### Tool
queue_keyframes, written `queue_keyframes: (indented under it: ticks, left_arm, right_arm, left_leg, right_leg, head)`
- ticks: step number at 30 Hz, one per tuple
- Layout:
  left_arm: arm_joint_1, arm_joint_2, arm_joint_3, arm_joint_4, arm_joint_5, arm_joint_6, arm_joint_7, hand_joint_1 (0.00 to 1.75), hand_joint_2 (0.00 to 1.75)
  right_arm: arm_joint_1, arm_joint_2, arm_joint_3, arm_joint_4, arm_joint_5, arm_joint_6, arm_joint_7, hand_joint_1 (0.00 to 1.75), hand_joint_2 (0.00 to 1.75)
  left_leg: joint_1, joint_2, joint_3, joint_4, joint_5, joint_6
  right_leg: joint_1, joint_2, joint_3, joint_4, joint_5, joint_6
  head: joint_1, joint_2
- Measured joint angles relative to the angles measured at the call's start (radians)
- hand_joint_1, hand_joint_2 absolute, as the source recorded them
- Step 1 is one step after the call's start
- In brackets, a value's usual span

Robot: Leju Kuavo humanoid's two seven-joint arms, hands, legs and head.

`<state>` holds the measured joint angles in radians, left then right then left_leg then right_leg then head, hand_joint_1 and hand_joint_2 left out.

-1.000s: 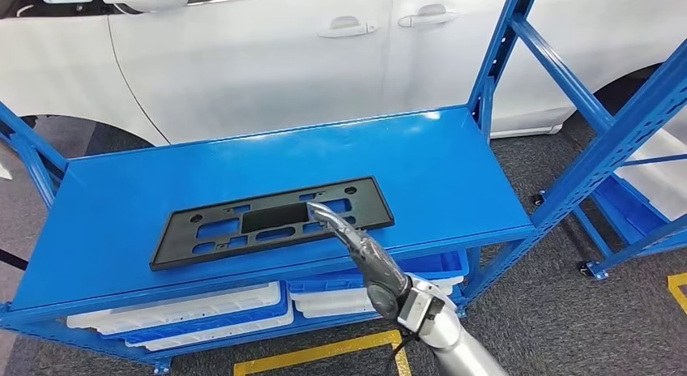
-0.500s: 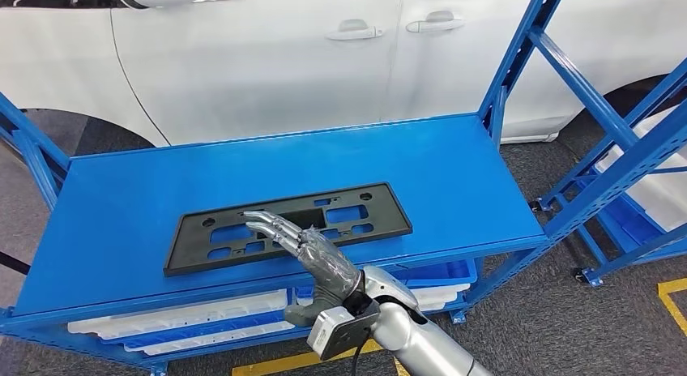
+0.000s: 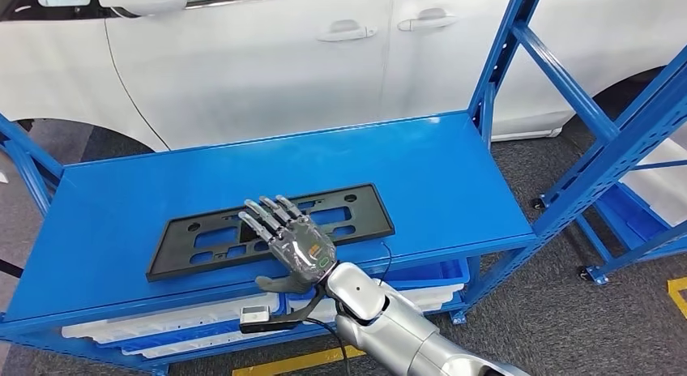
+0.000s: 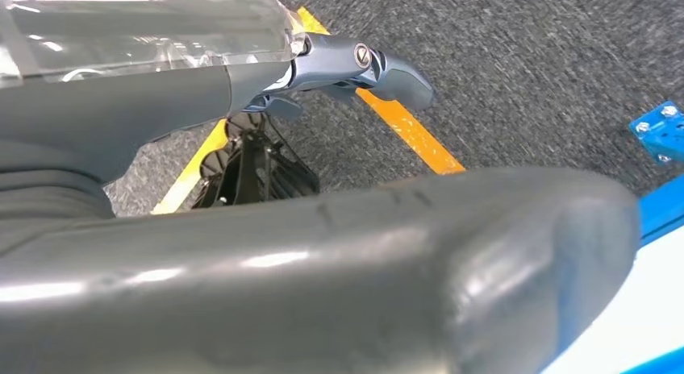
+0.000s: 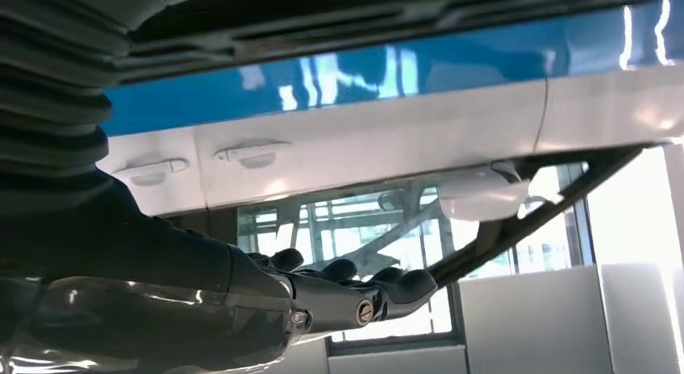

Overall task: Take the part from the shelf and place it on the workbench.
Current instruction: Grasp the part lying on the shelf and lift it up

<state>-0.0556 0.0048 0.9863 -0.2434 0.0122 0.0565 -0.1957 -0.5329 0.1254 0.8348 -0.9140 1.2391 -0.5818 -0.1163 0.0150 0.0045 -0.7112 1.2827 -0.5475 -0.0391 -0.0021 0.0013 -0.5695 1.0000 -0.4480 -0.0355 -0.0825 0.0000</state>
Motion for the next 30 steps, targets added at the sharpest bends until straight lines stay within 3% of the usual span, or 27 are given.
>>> queue_keyframes:
  ticks: [1,3,5,9,11,13,14,15,16,18,20,22,25,28,29,30]
  left_arm:
    - [0.0,0.0,0.001,0.0,0.0,-0.001,0.0,0.0,0.0]
    - [-0.001,0.001,0.002,0.0,0.0,-0.002,0.0,0.0,0.0]
    - [-0.002,0.001,0.002,0.0,0.0,-0.002,-0.001,0.0,0.0]
    - [-0.001,0.0,0.003,0.0,-0.001,-0.004,-0.002,0.0,0.0]
    - [-0.002,0.0,0.003,0.0,0.0,-0.005,-0.003,0.0,0.0]
    - [-0.002,0.0,0.003,0.0,0.0,-0.006,-0.004,0.0,0.0]
    - [-0.002,0.0,0.003,0.0,0.0,-0.006,-0.004,0.0,0.0]
    - [-0.002,0.0,0.003,0.0,0.0,-0.006,-0.004,0.0,0.0]
    - [-0.002,0.0,0.003,0.0,0.0,-0.007,-0.005,0.0,0.0]
    - [-0.003,0.0,0.004,0.0,0.0,-0.008,-0.006,0.0,0.0]
    - [-0.004,0.0,0.004,0.0,0.0,-0.009,-0.007,0.0,0.0]
    - [-0.004,0.0,0.005,0.0,0.0,-0.01,-0.008,0.0,0.0]
    - [-0.004,0.001,0.008,0.0,0.0,-0.013,-0.01,0.0,0.0]
    - [-0.005,0.005,0.011,0.0,0.0,-0.016,-0.013,0.0,0.0]
    - [-0.004,0.006,0.012,0.0,0.0,-0.017,-0.014,0.0,0.0]
    - [-0.004,0.006,0.012,0.0,0.0,-0.017,-0.014,0.0,0.0]
  right_arm:
    - [-0.003,0.005,0.002,0.016,0.006,0.0,0.006,0.0,1.75]
    - [-0.013,0.017,0.004,0.043,0.014,0.0,0.015,0.0,1.75]
    - [-0.023,0.028,0.005,0.068,0.017,-0.001,0.02,0.0,1.75]
    - [-0.034,0.043,0.005,0.111,0.02,-0.003,0.029,0.0,1.75]
    - [-0.044,0.051,0.006,0.135,0.02,-0.007,0.035,0.0,1.75]
    - [-0.049,0.055,0.006,0.161,0.022,-0.011,0.044,0.0,1.75]
    - [-0.05,0.057,0.006,0.176,0.026,-0.013,0.05,0.0,1.75]
    - [-0.051,0.059,0.006,0.19,0.034,-0.017,0.057,0.0,1.75]
    - [-0.054,0.063,0.006,0.204,0.044,-0.022,0.066,0.0,1.75]
    - [-0.066,0.073,0.006,0.227,0.07,-0.034,0.088,0.0,1.75]
    - [-0.08,0.083,0.006,0.248,0.104,-0.042,0.116,0.0,1.75]
    - [-0.088,0.09,0.005,0.269,0.145,-0.045,0.148,0.0,1.75]
    - [-0.095,0.099,0.004,0.295,0.211,-0.044,0.196,0.0,1.75]
    - [-0.104,0.105,0.0,0.328,0.261,-0.043,0.232,0.0,1.75]
    - [-0.104,0.106,-0.001,0.34,0.271,-0.042,0.239,0.0,1.75]
    - [-0.105,0.106,-0.002,0.351,0.278,-0.042,0.245,0.0,1.75]
  left_leg:
    - [0.001,0.0,0.02,-0.045,0.032,0.0]
    - [0.001,0.0,0.087,-0.188,0.097,0.005]
    - [-0.002,-0.002,0.124,-0.268,0.118,0.017]
    - [-0.001,-0.003,0.124,-0.275,0.117,0.041]
    - [0.001,-0.002,0.126,-0.278,0.118,0.051]
    - [-0.001,-0.001,0.126,-0.278,0.116,0.057]
    - [-0.002,-0.001,0.127,-0.278,0.116,0.058]
    - [-0.003,-0.002,0.128,-0.277,0.115,0.058]
    - [-0.005,-0.003,0.129,-0.277,0.114,0.058]
    - [-0.007,-0.003,0.133,-0.277,0.112,0.056]
    - [-0.01,-0.003,0.133,-0.275,0.11,0.05]
    - [-0.01,-0.002,0.132,-0.276,0.109,0.039]
    - [-0.007,-0.001,0.122,-0.248,0.086,0.024]
    - [-0.002,-0.002,0.041,-0.072,0.0,0.01]
    - [0.0,-0.002,0.013,-0.018,-0.017,0.006]
    - [0.003,-0.002,0.002,0.001,-0.013,0.003]
  right_leg:
    - [0.0,0.001,0.001,0.001,-0.002,0.001]
    - [0.001,0.004,0.003,0.006,-0.007,0.008]
    - [0.004,0.005,0.001,0.009,-0.011,0.017]
    - [0.005,0.005,-0.005,0.025,-0.024,0.037]
    - [0.002,0.004,-0.044,0.109,-0.073,0.047]
    - [0.0,0.003,-0.112,0.245,-0.13,0.052]
    - [-0.001,0.003,-0.138,0.291,-0.14,0.053]
    - [-0.001,0.003,-0.146,0.3,-0.129,0.051]
    - [-0.001,0.003,-0.134,0.27,-0.102,0.048]
    - [0.003,0.003,-0.072,0.132,-0.031,0.034]
    - [0.01,0.001,-0.028,0.032,0.003,0.023]
    - [0.014,0.0,-0.022,0.014,0.003,0.018]
    - [0.004,0.0,-0.012,-0.003,0.011,0.006]
    - [0.001,-0.001,-0.007,-0.008,0.012,0.0]
    - [0.001,-0.001,-0.007,-0.007,0.011,0.0]
    - [0.001,0.0,-0.007,-0.006,0.01,0.001]
  head:
    - [0.0,0.0]
    - [0.0,0.0]
    - [0.0,0.0]
    - [0.0,0.0]
    - [0.0,0.0]
    - [0.0,0.0]
    - [0.0,0.0]
    - [0.0,0.0]
    - [0.0,0.0]
    - [0.0,0.0]
    - [0.0,0.0]
    - [0.0,0.0]
    - [0.0,0.0]
    - [0.0,0.0]
    - [0.0,0.0]
    - [0.0,0.0]
